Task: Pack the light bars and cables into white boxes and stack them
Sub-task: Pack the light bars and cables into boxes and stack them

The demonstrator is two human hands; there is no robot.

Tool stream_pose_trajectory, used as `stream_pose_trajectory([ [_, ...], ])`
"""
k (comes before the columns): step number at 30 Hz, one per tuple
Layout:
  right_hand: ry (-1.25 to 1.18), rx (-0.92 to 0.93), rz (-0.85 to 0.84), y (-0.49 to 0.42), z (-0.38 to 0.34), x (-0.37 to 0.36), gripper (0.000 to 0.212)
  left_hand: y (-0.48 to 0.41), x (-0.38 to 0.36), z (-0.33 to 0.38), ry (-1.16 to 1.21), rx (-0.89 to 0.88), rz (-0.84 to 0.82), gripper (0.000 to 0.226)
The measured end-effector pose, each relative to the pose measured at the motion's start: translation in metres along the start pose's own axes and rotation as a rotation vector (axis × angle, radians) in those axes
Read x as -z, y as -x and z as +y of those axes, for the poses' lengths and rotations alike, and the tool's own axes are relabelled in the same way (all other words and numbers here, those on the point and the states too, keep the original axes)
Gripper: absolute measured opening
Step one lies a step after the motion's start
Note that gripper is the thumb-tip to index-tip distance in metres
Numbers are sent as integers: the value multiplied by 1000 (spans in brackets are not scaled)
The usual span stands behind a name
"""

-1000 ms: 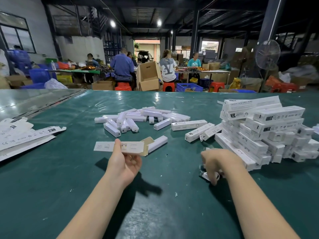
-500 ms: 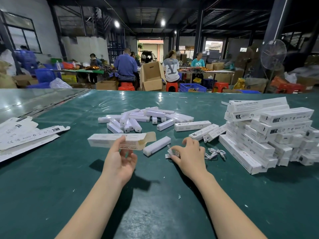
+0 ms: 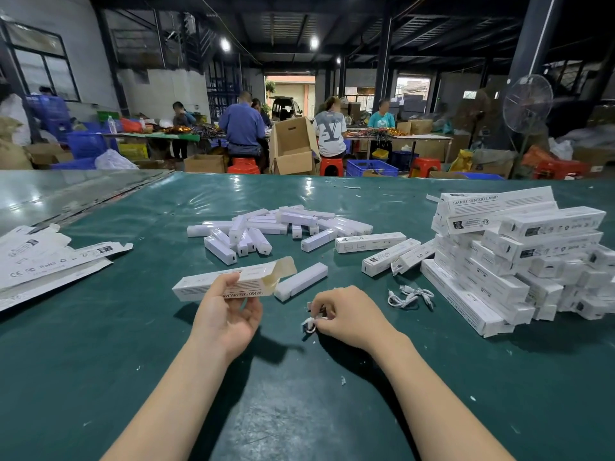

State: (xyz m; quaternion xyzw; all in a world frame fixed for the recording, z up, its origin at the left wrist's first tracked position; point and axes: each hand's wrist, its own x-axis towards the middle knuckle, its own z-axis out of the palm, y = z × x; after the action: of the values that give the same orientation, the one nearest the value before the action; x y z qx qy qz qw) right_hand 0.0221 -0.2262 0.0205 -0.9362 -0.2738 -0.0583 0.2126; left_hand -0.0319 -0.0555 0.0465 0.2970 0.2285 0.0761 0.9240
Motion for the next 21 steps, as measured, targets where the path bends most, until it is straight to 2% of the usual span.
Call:
stream_pose_trajectory([
  [6, -92, -23, -155, -3, -4, 3, 16, -2, 1, -1, -44, 36, -3, 10],
  [9, -184, -26, -149, -4, -3, 4, 11, -1, 0, -1, 8, 34, -14, 9],
  [11, -335, -49, -129, -3, -4, 5, 11, -1, 0, -1, 48, 29, -16, 9],
  [14, -710, -101, 2, -1, -10, 9, 14, 0, 1, 0, 84, 34, -29, 8],
  [17, -1030, -115, 288, -2, -8, 29, 25, 0, 1, 0, 73, 16, -51, 14],
  [19, -1201, -80, 444, -2, -5, 50, 25, 0, 1, 1, 62, 6, -78, 18],
  [21, -1353, -62, 508, -2, -3, 63, 27, 2, -1, -1, 50, 14, -101, 13],
])
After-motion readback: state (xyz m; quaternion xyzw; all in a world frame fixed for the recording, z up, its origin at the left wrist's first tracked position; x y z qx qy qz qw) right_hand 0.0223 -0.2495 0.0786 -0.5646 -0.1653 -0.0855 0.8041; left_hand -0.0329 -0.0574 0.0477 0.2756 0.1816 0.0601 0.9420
